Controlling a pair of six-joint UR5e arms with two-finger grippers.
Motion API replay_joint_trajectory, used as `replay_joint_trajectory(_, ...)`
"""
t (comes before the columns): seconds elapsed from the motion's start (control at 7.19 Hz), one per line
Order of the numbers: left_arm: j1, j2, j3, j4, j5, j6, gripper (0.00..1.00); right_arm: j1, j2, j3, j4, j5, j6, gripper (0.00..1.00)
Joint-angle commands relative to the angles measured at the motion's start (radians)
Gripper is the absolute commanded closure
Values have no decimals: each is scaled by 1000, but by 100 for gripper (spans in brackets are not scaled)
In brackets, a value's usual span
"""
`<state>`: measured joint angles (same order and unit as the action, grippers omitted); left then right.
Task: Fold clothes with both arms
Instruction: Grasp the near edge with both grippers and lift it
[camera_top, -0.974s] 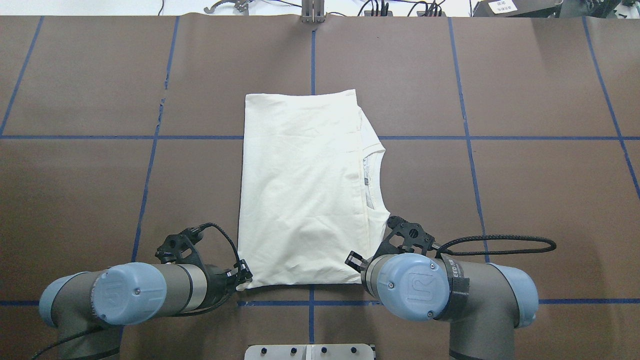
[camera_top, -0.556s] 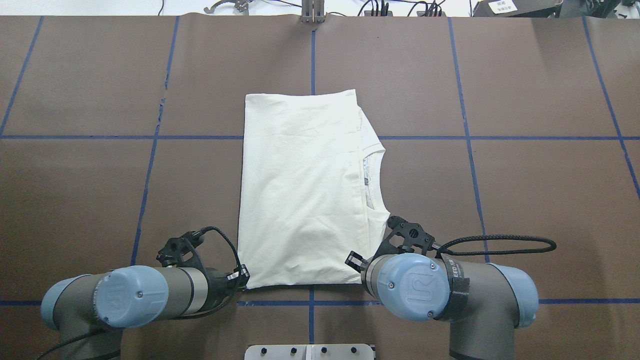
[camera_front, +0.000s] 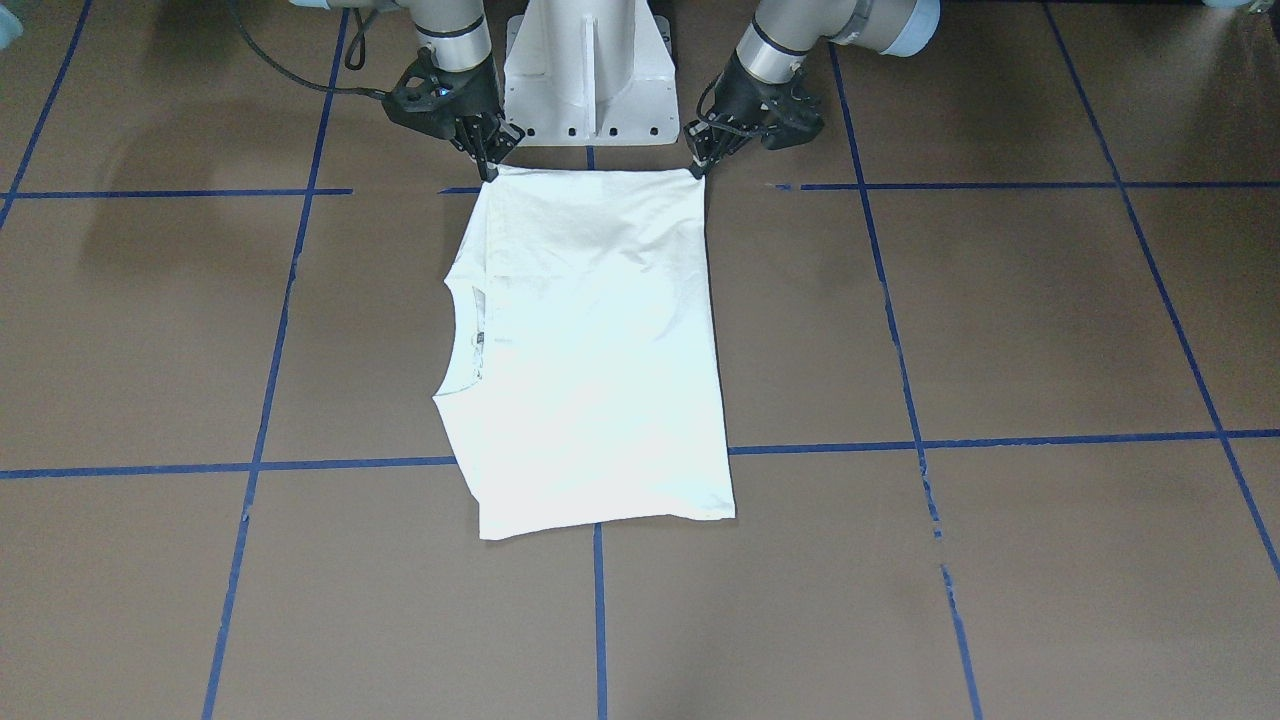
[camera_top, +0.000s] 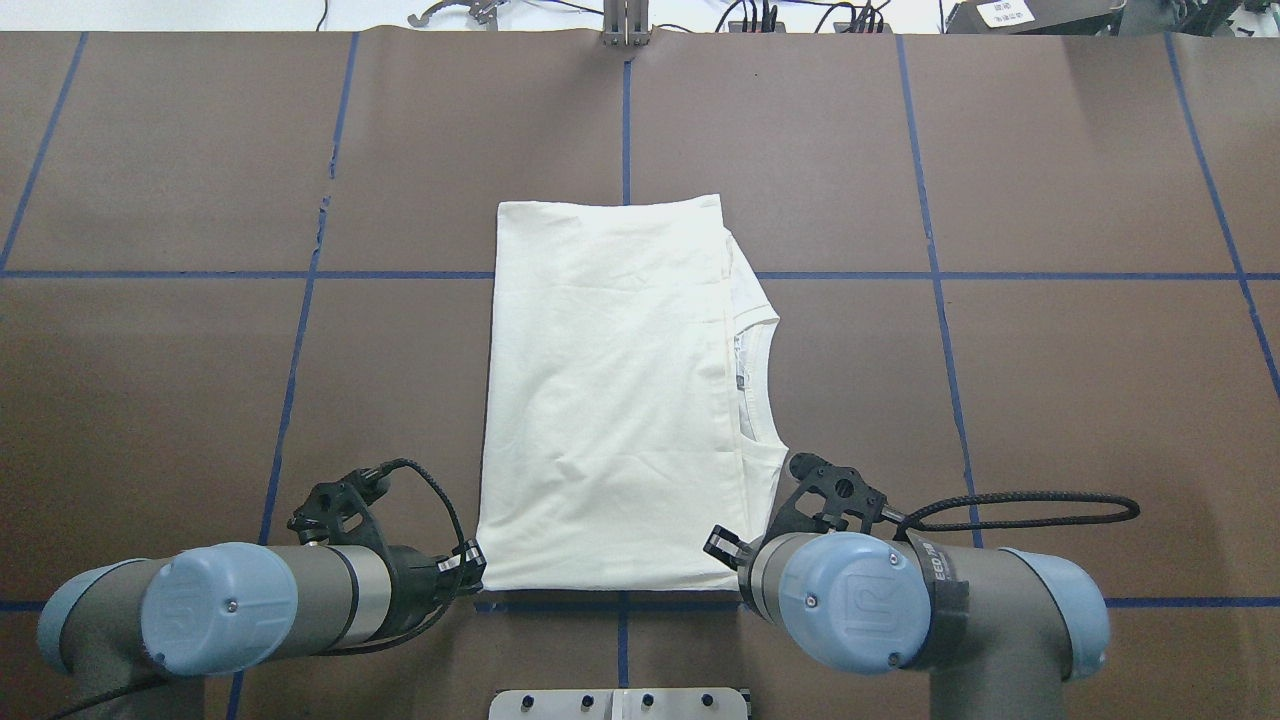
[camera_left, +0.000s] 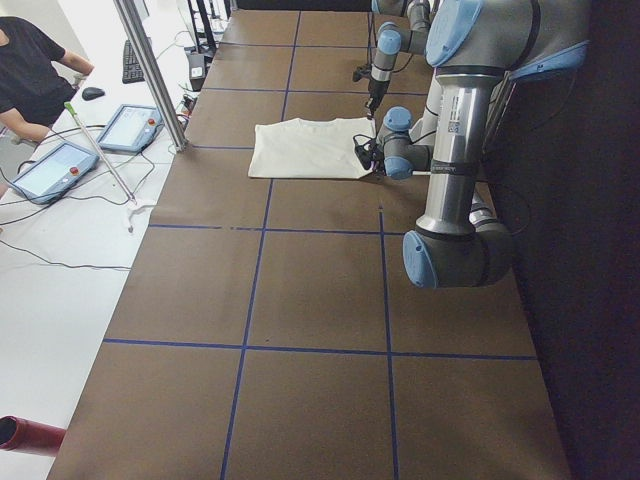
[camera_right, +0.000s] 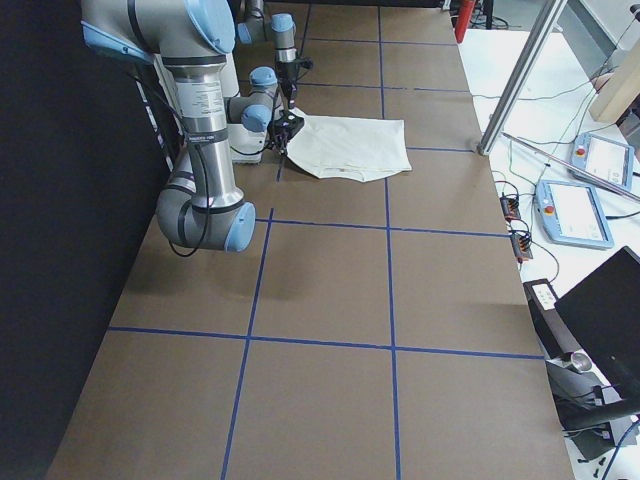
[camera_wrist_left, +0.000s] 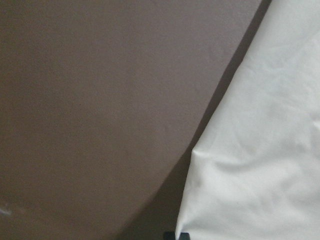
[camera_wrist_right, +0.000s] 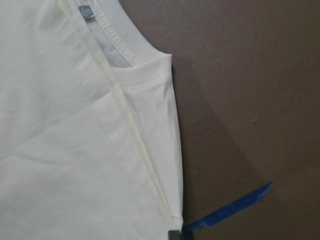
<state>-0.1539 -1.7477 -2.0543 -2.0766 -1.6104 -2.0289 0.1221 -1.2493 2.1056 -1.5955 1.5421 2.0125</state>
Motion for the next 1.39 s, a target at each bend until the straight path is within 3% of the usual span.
replay_joint_trajectory(0.0,16,-4,-155,67,0,-56,100,-35,-37,92,-12,-2,49,100)
replay_joint_trajectory(0.14,14,-16,-255,227,-2,-54,100,28,-63,197,-79,21,43,100)
replay_joint_trajectory(0.28,-39,-114,-257,354,-2,-31,100,110,-29,214,-136,109,41,100)
replay_joint_trajectory(0.42,-132,-215,-198,415,-6,64,100,205,31,167,-139,160,19,100)
replay_joint_trajectory(0.7,-223,-245,-54,426,-5,253,100,330,155,-23,-126,180,-104,100)
replay_joint_trajectory(0.97,-317,-303,64,414,-8,372,100,434,229,-148,-127,245,-214,100)
replay_joint_trajectory(1.25,-390,-340,231,261,-8,404,100,468,316,-322,-65,254,-233,100)
